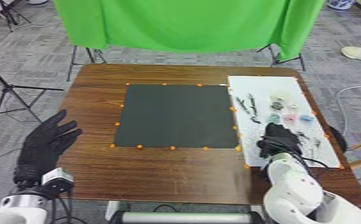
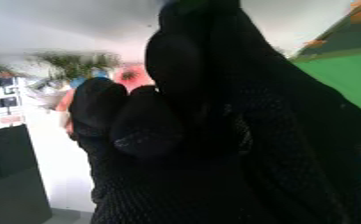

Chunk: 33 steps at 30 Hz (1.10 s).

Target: Arrange flowers

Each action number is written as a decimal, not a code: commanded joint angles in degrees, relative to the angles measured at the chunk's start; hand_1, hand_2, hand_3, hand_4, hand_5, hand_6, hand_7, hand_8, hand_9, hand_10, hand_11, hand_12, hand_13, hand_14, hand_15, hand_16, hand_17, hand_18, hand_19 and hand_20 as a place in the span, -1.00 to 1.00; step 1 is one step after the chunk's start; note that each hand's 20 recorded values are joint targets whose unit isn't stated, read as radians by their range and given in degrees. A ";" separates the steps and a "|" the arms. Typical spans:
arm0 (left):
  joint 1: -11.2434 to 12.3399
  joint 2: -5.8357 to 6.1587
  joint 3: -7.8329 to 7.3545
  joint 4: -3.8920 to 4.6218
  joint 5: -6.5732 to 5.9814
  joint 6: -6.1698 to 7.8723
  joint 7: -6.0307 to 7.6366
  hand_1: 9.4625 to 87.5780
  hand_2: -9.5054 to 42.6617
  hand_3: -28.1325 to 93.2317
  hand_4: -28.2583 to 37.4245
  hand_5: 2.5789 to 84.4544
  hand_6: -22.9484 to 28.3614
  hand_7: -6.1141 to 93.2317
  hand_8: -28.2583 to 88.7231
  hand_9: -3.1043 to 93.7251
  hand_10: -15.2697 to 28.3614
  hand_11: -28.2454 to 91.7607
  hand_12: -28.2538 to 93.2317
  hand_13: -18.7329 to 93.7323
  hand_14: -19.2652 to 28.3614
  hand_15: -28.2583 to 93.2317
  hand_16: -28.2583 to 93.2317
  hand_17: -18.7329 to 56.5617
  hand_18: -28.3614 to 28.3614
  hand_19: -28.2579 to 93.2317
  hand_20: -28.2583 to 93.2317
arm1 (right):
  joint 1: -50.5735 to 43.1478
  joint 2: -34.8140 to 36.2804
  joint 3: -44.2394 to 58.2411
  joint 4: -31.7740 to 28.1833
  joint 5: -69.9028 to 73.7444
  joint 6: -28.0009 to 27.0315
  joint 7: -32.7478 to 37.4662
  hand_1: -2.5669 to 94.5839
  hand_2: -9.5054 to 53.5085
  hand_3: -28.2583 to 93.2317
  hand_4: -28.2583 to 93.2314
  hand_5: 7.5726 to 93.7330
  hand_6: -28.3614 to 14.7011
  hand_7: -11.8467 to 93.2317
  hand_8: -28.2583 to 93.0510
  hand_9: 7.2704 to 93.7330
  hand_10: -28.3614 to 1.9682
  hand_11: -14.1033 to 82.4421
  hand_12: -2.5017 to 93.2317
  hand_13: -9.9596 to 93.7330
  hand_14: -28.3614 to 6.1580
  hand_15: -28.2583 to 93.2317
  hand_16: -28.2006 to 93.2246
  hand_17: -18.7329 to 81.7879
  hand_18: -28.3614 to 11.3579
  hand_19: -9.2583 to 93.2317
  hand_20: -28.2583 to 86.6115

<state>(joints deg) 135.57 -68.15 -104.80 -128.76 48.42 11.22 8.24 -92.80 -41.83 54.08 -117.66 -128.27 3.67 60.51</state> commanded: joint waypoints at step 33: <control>4.71 0.69 -4.95 -2.49 -0.72 3.20 1.31 -0.64 -0.47 0.80 -0.81 -0.20 0.24 -0.57 -0.69 -0.20 0.63 -0.04 -0.37 -0.20 0.93 0.34 -0.69 -0.81 0.83 0.39 -0.49 | 28.84 -11.92 -15.10 -1.85 0.35 -2.67 -14.83 0.07 -0.93 0.93 -1.00 0.74 0.18 -0.15 -0.16 0.64 0.04 0.44 -0.18 0.68 0.12 0.96 -0.21 0.04 -1.00 1.00 0.40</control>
<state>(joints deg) 138.36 -66.93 -107.81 -130.44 47.61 13.23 10.46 -75.85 -42.62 44.51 -123.15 -128.57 3.30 50.37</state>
